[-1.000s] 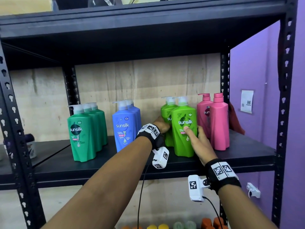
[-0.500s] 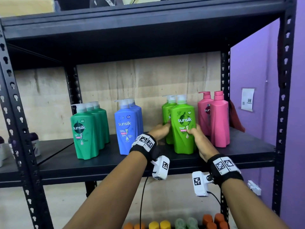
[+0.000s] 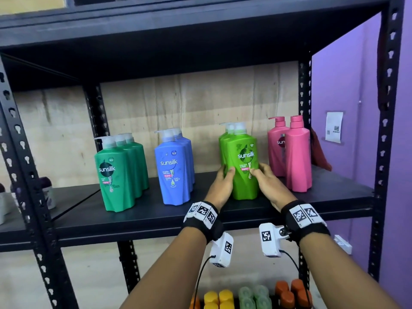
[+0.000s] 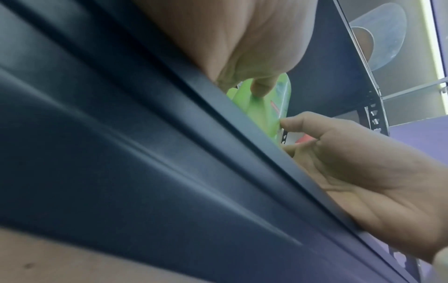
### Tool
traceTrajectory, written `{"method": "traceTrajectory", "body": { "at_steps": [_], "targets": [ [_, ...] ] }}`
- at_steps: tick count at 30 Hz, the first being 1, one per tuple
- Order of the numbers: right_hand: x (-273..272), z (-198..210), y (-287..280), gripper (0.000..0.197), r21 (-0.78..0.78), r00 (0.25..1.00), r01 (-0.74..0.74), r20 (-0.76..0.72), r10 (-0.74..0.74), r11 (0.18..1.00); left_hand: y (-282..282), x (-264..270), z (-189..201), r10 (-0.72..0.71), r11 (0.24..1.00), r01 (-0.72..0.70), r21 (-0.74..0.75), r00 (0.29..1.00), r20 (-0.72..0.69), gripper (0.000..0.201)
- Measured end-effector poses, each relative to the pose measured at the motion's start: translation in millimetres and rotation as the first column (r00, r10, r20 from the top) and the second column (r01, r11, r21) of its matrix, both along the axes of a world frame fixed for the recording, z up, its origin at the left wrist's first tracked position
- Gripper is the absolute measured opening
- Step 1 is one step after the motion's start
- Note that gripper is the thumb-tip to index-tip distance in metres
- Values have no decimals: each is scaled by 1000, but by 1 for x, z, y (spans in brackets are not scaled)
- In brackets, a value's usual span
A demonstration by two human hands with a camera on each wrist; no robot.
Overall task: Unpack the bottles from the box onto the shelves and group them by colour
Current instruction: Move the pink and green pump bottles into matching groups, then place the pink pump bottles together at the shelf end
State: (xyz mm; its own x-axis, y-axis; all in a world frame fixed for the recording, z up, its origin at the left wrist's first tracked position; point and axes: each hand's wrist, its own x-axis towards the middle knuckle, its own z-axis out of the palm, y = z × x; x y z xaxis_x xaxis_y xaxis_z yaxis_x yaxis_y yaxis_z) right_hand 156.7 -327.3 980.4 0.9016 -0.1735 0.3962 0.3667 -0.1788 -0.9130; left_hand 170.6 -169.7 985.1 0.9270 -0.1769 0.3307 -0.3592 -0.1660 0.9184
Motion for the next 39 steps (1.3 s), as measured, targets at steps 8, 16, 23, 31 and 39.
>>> {"method": "traceTrajectory", "body": {
  "at_steps": [8,16,23,31,39],
  "targets": [
    [0,-2,3,60,-161,1000,-10,7,12,987,5,3,-5,32,993,-41,109,996,84,48],
    [-1,0,4,63,-136,997,-73,-20,71,988,4,4,-7,13,978,-25,208,998,58,57],
    [-6,3,2,74,-141,995,-99,-41,94,985,3,3,-9,52,983,-64,171,996,75,56],
    [-4,1,0,72,-192,994,-108,-38,102,975,4,1,-9,104,978,-120,170,989,101,51],
    [-14,-3,-1,55,-264,981,179,127,-150,948,0,-21,-14,351,863,-455,218,852,389,34]
  ]
}}
